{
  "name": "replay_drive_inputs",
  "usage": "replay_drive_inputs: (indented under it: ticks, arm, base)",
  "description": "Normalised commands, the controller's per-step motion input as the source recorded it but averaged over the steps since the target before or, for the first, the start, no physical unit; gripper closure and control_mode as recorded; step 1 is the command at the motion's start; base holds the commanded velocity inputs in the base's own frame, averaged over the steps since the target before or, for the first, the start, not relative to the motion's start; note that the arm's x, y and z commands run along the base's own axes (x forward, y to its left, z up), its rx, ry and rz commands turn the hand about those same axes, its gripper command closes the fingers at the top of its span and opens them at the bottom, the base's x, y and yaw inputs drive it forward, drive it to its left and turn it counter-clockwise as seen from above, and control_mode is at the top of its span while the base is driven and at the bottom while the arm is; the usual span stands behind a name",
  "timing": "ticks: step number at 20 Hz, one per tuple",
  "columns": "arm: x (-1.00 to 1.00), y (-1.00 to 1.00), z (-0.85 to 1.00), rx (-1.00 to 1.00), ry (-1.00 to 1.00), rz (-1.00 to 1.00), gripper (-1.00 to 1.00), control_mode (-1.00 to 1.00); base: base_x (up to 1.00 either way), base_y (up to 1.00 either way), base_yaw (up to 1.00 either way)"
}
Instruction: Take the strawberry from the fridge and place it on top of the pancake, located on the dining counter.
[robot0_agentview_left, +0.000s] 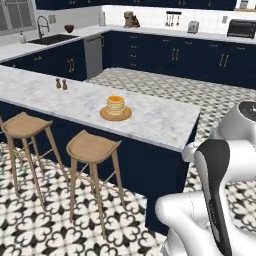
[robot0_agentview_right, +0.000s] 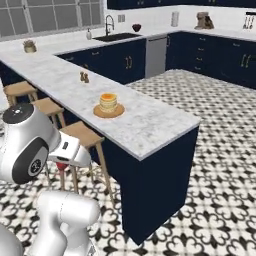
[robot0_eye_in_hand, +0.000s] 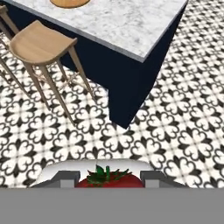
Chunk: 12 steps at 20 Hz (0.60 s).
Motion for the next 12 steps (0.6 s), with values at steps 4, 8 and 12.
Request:
replay_drive_inputs:
  ticks: [4,8,12]
  arm:
    - [0.00,0.00,0.00,0.00,0.00,0.00,1.00,1.00]
    - [0.00,0.00,0.00,0.00,0.00,0.00,1.00,1.00]
    - [0.00,0.00,0.00,0.00,0.00,0.00,1.00,1.00]
  base:
    - [0.37,1.00,-0.49]
    - [0.06,1.00,-0.50]
    - [0.00,1.00,-0.46]
